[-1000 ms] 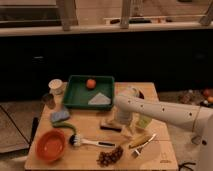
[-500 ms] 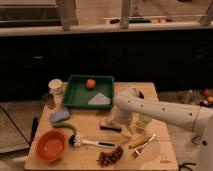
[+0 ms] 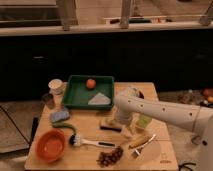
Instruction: Wipe red bowl with eraser
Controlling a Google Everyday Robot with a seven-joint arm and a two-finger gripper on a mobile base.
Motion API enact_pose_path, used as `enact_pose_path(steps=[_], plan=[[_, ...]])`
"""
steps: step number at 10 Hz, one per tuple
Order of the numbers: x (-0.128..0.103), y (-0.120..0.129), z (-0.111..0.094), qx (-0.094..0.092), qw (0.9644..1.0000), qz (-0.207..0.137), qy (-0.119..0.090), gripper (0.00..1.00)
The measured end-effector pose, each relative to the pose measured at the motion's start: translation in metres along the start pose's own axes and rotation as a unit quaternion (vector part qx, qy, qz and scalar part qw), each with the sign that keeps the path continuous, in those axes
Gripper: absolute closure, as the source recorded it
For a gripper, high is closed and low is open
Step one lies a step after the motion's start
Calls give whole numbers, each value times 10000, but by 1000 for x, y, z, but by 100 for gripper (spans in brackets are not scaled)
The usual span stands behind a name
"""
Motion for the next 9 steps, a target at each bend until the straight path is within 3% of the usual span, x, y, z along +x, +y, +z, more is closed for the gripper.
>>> enact_pose_path(steps=[9], plan=[[-3,-4,-5,-5,9999,-79,74,20]])
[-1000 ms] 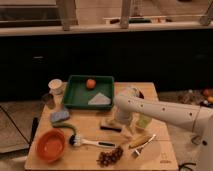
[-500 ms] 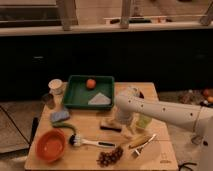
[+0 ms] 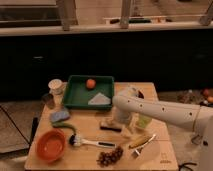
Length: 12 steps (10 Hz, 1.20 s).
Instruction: Wipe red bowl with eraser
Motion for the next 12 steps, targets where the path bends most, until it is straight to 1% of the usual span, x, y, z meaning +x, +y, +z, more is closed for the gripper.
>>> enact_pose_path(steps=[1,2,3,5,8,9,10,12], plan=[[-1,-1,-1,-6,10000,-25,10,22],[-2,-2,-1,-8,10000,-51,20,27],[-2,-5,-2,-3,10000,-71,23,27],[-3,-8,-2,0,9999,-109,25,20],[-4,-9,-3,-1,9999,-128,21,20],[-6,-14,-5,9,9999,-129,50,20],[-9,-25,-11,93,9998,-60,153,20],[-9,-28,-19,153,9994,84,302,20]])
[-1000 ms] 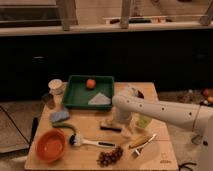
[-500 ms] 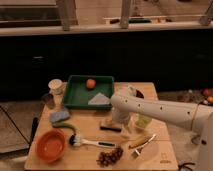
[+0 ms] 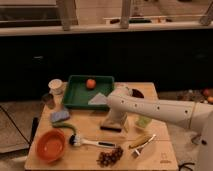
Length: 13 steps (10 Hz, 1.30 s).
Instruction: Wipe red bowl with eraser
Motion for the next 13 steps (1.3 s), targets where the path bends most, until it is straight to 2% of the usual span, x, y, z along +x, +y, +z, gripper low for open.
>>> enact_pose_path(steps=[2,4,7,8,9,10,12,13], plan=[[0,-8,-4,67,10000,17,69,20],[3,-10,-7,70,9996,227,167,20],[4,-10,-6,41,9929,1112,429,20],[4,-10,-7,73,9872,1490,568,20],[3,-10,-6,101,9833,1699,637,20],[3,-9,-6,141,9769,2003,734,20],[4,-8,-2,311,9672,2421,696,20],[5,-8,0,367,9647,2528,634,20]])
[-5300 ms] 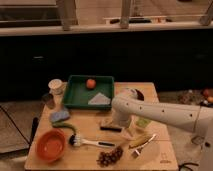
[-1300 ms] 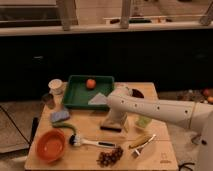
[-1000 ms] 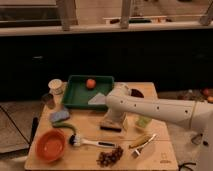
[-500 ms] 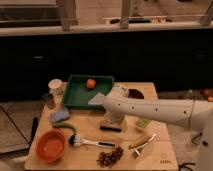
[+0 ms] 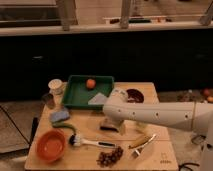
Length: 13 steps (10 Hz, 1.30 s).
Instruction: Wipe red bowl with eraser
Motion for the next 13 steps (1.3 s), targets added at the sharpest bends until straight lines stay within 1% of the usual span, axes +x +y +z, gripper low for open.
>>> enact_pose_path(steps=[1,2,4,6,8,9,11,12,13], plan=[[2,0,2,37,9998,134,-112,20],[4,-2,8,71,9992,276,-273,20],[5,-4,15,69,9983,409,-414,20],[2,-9,25,19,9977,463,-496,20],[-2,-12,34,-84,9975,470,-516,21],[-2,-12,38,-122,9973,487,-528,27],[-2,-12,45,-173,9970,517,-547,47],[-1,-11,47,-193,9969,532,-553,59],[-1,-11,47,-203,9967,541,-563,67]])
